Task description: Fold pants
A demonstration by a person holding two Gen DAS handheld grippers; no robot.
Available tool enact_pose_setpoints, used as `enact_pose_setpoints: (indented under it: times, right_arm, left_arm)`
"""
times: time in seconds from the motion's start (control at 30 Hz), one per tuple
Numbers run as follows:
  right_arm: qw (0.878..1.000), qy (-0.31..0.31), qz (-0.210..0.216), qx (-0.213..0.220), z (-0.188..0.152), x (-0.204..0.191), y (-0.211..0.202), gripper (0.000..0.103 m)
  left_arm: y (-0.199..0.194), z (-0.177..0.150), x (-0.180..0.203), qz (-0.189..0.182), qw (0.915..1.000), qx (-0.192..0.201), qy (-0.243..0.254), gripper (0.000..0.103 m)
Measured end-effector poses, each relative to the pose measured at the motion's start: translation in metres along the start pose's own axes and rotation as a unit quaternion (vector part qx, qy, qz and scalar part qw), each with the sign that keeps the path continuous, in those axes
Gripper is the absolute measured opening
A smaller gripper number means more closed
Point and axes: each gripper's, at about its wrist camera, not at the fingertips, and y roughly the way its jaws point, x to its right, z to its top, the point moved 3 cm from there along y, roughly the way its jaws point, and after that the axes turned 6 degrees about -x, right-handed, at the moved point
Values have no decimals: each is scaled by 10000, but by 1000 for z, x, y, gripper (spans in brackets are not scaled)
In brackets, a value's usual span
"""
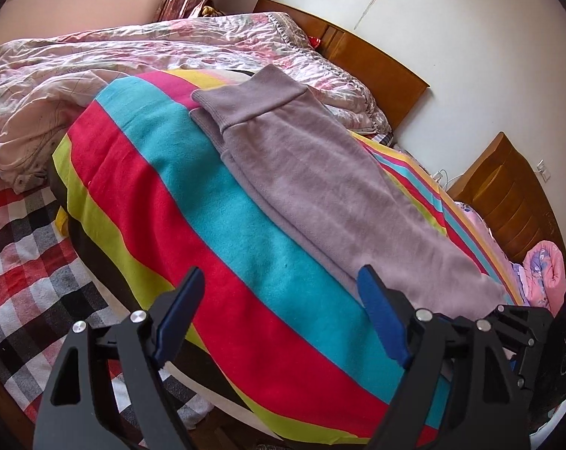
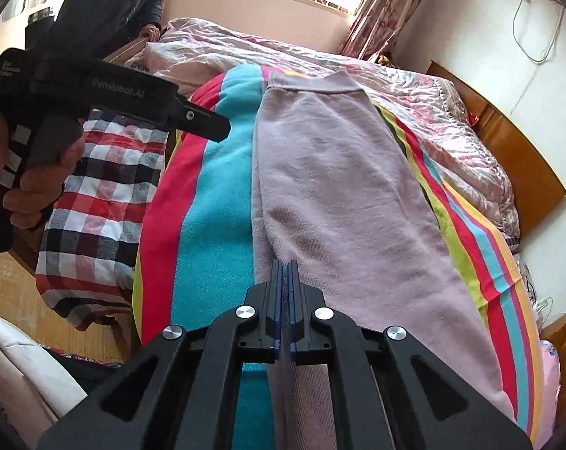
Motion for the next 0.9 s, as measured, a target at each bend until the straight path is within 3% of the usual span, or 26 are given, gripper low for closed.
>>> enact_pose_setpoints:
  times: [0.1,0.17,0.33,0.37,0.43,0.5,0.57,0.6,0.7,0.77,0.83,0.9]
  right_arm:
    - [9994,181,271,-93,-5,6,3,2]
    - [9987,134,346,-354,-13,-1,21,4]
    - [9984,299,381,-301,-14,-2,17,8]
    - [9975,438,456,-315,-15,1,16,11]
    - [9939,813,713,-206,-17,9,6,43]
    - [9905,1090,838,43,-21,16,-13,46]
    - [9873,1440,664,22,-32,26,-23,51]
    - [9849,1632,573,-91,-41,32,-23,61]
    - [9747,1944,786,-772,-72,34,-5,65]
    - [9787,1780,776,-660,-79,23,-14,68]
    - [9769,1843,933,-554,-80,20,-25,68]
    - [9750,2034,829,-339,-81,29,-36,69]
  left_arm:
    - [3,4,7,-281,9996,-63,40,83]
    - [12,5,12,-236,9996,-161,87,83]
    - [20,16,36,-260,9990,-134,343,83]
    - [22,19,43,-205,9986,-91,479,83]
    - [30,25,56,210,9966,-104,790,88]
    - [40,26,66,636,9919,-172,1090,89]
    - [50,24,73,863,9875,-237,1300,90]
    - [54,22,77,928,9853,-242,1414,91]
    - [74,14,83,1304,9762,-403,1686,97]
    - [86,8,78,1427,9737,-580,1676,97]
    - [86,7,74,1361,9768,-580,1550,98]
    - [85,6,71,1329,9777,-597,1514,99]
